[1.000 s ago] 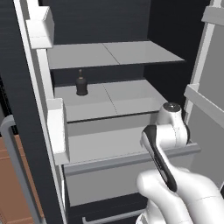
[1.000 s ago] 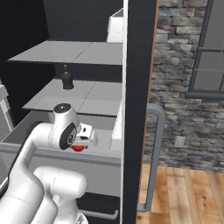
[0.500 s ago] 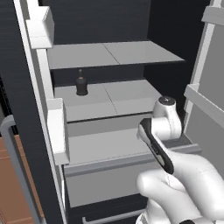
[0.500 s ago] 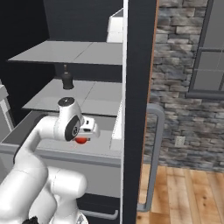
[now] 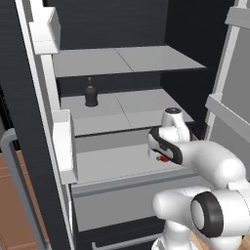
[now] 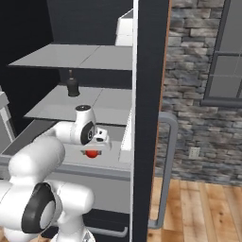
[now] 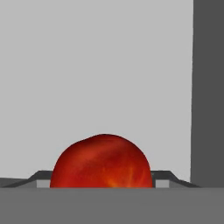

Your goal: Place the squash and tomato inside the fridge drawer. Close the drawer after placing the vegetables.

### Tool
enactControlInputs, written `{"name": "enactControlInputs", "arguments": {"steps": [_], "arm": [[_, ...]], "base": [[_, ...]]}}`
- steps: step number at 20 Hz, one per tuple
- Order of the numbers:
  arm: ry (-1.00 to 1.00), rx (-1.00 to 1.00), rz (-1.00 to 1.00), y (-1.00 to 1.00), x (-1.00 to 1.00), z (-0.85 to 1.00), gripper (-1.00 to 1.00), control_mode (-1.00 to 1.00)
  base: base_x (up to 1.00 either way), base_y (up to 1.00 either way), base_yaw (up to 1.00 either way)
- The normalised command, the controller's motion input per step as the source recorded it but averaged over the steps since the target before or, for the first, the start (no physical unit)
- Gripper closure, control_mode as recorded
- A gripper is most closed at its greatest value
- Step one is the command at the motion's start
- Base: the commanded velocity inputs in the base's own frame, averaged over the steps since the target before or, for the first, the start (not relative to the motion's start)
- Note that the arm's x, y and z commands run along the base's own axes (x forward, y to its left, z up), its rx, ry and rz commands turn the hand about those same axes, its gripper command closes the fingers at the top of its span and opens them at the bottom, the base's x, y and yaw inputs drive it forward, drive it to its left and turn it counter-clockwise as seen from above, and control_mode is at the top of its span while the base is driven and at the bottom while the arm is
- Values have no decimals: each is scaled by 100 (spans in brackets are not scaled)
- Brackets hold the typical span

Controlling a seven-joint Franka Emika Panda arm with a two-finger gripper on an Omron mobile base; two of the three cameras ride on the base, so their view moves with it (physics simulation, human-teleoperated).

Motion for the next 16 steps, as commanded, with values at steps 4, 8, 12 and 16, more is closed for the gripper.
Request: {"name": "enactControlInputs", "arguments": {"steps": [4,8,12,16], "arm": [[11,0,0,0,-23,-58,100,-100],[11,0,0,-1,-58,-39,100,-100],[10,1,0,-4,-68,-30,100,-100],[9,3,0,-8,-73,-6,100,-100]], "base": [[0,0,0],[0,0,0],[0,0,0],[0,0,0]]}}
